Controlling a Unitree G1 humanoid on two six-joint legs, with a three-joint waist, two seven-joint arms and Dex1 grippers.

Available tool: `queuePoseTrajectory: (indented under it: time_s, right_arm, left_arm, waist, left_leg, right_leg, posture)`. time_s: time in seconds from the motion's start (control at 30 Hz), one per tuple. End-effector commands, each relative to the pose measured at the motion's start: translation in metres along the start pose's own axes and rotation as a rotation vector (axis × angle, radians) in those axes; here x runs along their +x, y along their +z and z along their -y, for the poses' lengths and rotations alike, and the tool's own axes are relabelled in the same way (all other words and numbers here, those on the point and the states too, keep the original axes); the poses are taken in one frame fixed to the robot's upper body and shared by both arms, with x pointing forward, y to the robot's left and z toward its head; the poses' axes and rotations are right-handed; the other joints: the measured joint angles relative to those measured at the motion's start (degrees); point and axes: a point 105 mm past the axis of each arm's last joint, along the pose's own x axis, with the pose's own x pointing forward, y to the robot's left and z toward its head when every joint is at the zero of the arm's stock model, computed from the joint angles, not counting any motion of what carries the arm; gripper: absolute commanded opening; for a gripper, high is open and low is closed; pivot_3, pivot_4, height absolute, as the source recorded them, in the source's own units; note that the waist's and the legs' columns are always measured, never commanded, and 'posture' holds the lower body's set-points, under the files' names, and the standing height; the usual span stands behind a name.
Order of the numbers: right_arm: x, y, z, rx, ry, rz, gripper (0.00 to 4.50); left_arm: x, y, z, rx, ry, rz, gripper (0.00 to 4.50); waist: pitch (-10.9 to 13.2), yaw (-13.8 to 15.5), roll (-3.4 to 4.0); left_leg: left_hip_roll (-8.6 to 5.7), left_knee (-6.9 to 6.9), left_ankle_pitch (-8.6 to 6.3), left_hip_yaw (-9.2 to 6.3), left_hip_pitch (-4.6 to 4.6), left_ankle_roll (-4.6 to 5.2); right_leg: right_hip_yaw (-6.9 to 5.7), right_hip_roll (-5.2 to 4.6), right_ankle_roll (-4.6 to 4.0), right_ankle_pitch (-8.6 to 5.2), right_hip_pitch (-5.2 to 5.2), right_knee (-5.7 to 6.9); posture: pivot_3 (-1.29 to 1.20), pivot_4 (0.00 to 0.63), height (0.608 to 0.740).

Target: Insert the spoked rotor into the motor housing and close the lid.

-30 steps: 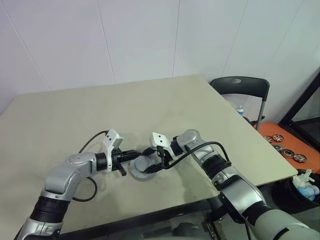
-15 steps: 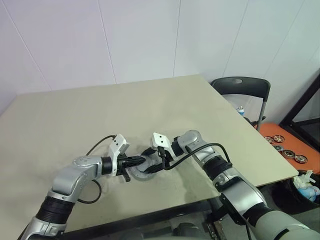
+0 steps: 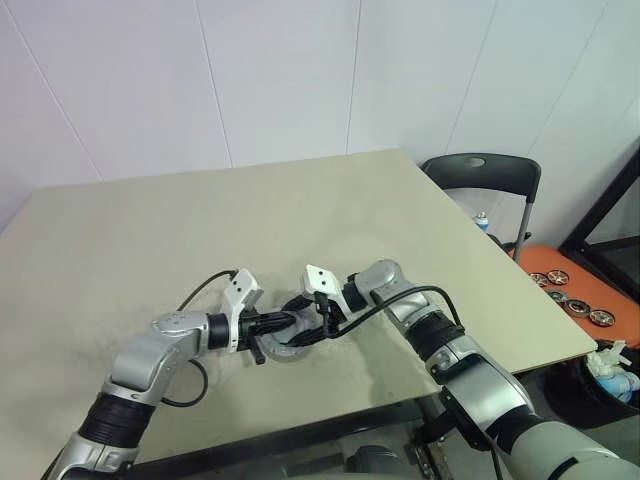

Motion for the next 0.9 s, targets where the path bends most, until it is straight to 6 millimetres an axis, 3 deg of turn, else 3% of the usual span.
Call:
queuePoseTrajectory:
  time_s: [0.03, 0.07, 0.1, 0.17, 0.33, 0.47, 0.67, 0.8, 0.9]
  right_arm:
    - [-0.002, -0.021, 0.0, 0.077, -0.017, -0.057, 3.23]
    - [-0.003, -0.019, -0.001, 0.079, -0.008, -0.043, 3.23]
    - [-0.003, -0.018, -0.001, 0.082, -0.005, -0.04, 3.96]
    - [-0.004, -0.02, 0.001, 0.119, -0.016, -0.065, 4.49]
    - [-0.007, -0.017, 0.008, 0.119, -0.057, -0.066, 4.49]
    - [-0.015, 0.001, 0.023, 0.117, -0.139, 0.021, 4.49]
    - [-0.059, 0.05, 0.038, 0.167, -0.157, 0.205, 4.49]
    - [-0.078, 0.061, 0.035, 0.172, -0.142, 0.228, 4.49]
    - [-0.082, 0.057, 0.033, 0.174, -0.154, 0.209, 4.49]
  left_arm:
    - [-0.003, -0.009, -0.004, -0.004, 0.02, -0.044, 0.03]
    - [-0.004, -0.009, -0.004, -0.003, 0.022, -0.044, 0.03]
    - [-0.004, -0.009, -0.005, -0.003, 0.024, -0.044, 0.0]
    - [-0.004, -0.009, -0.005, -0.003, 0.027, -0.043, 0.0]
    - [-0.005, -0.009, -0.007, -0.002, 0.03, -0.042, 0.0]
    - [-0.005, -0.008, -0.008, -0.002, 0.033, -0.042, 0.0]
    - [-0.006, -0.009, -0.01, -0.004, 0.038, -0.044, 0.0]
    - [-0.006, -0.01, -0.012, -0.006, 0.041, -0.043, 0.0]
    - [-0.005, -0.01, -0.013, -0.005, 0.041, -0.042, 0.0]
  waist:
    - [0.0, 0.0, 0.01]
    - [0.0, 0.0, 0.03]
    - [0.0, 0.0, 0.04]
    - [0.0, 0.0, 0.07]
    - [0.1, 0.0, 0.12]
    - [0.1, 0.0, 0.18]
    - [0.6, 0.1, 0.27]
    - [0.5, 0.2, 0.25]
    - [0.5, 0.0, 0.26]
  left_leg:
    - [0.0, 0.0, 0.0, 0.0, 0.0, 0.0]
    - [0.0, 0.0, 0.0, 0.0, 0.0, 0.0]
    - [0.0, 0.0, 0.0, 0.0, 0.0, 0.0]
    - [0.0, -0.01, 0.0, 0.0, -0.02, 0.0]
    - [0.0, -0.08, -0.01, -0.01, -0.04, 0.02]
    - [0.0, -0.07, -0.01, -0.01, -0.03, 0.01]
    - [0.0, 0.04, 0.0, -0.02, -0.14, 0.0]
    - [-0.05, 0.06, -0.02, -0.07, -0.96, 0.05]
    - [-0.01, -0.1, -0.02, -0.07, -1.16, 0.03]
  right_leg:
    - [0.0, 0.0, 0.01, -0.01, 0.0, 0.0]
    - [0.0, 0.0, 0.01, -0.01, 0.0, -0.01]
    - [0.0, 0.0, 0.01, -0.02, 0.0, -0.01]
    - [0.0, -0.01, 0.02, -0.02, -0.01, -0.04]
    - [0.0, -0.01, 0.02, -0.02, -0.02, -0.09]
    - [0.0, -0.01, 0.03, -0.03, -0.01, -0.09]
    - [0.0, -0.01, 0.01, -0.02, -0.05, -0.08]
    - [-0.07, -0.07, -0.17, 0.16, -0.82, -0.13]
    - [-0.08, -0.08, -0.15, 0.19, -1.12, -0.13]
  posture:
    - [0.0, 0.0, 0.74]
    - [0.0, 0.0, 0.74]
    - [0.0, 0.0, 0.74]
    - [0.0, 0.0, 0.74]
    - [0.0, 0.0, 0.74]
    - [0.0, 0.0, 0.74]
    - [0.0, 0.0, 0.74]
    - [0.0, 0.0, 0.74]
    - [0.0, 0.0, 0.74]
